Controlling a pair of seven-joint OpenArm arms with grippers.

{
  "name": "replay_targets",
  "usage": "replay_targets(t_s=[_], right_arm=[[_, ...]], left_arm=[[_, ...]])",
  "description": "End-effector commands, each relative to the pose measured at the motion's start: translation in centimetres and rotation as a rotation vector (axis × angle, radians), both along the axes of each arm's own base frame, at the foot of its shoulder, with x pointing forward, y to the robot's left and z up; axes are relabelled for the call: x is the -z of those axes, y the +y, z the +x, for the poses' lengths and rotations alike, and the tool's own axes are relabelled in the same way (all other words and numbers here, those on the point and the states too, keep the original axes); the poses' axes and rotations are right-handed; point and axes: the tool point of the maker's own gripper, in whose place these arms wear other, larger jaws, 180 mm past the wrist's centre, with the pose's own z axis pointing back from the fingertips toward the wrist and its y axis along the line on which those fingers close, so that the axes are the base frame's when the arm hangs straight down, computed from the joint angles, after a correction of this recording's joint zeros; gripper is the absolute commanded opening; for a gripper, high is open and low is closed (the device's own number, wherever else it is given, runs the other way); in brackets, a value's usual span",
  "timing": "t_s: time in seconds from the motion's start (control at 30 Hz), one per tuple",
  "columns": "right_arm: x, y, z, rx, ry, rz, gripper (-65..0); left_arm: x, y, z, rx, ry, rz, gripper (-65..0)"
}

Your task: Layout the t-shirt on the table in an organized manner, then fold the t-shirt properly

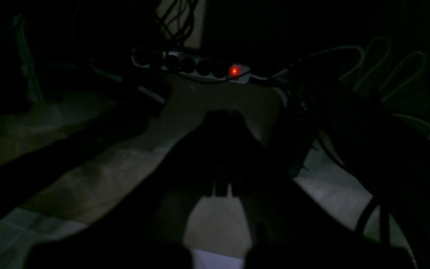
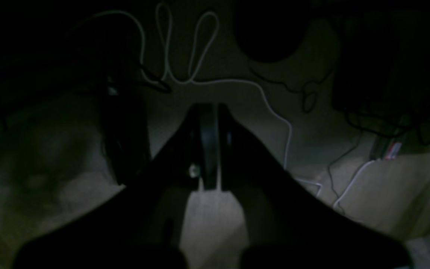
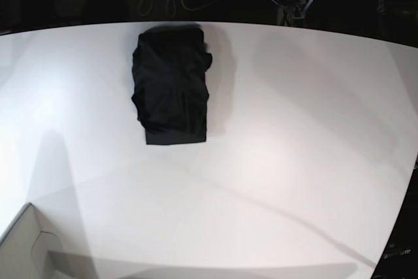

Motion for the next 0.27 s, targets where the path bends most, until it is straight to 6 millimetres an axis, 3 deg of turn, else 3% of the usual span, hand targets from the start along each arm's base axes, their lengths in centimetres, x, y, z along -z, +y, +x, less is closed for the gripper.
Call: replay_targets(t_s=[0.0, 0.23], right_arm=[[-0.07, -0.09, 0.49, -0.001, -0.016, -0.002, -65.0], [-0.09, -0.25, 0.86, -0.004, -0.022, -0.004, -65.0]], left_arm=[[-0.09, 0.00, 0.56, 0.000, -0.017, 0.002, -64.9], [-0.09, 0.01, 0.59, -0.002, -0.019, 0.002, -64.7]])
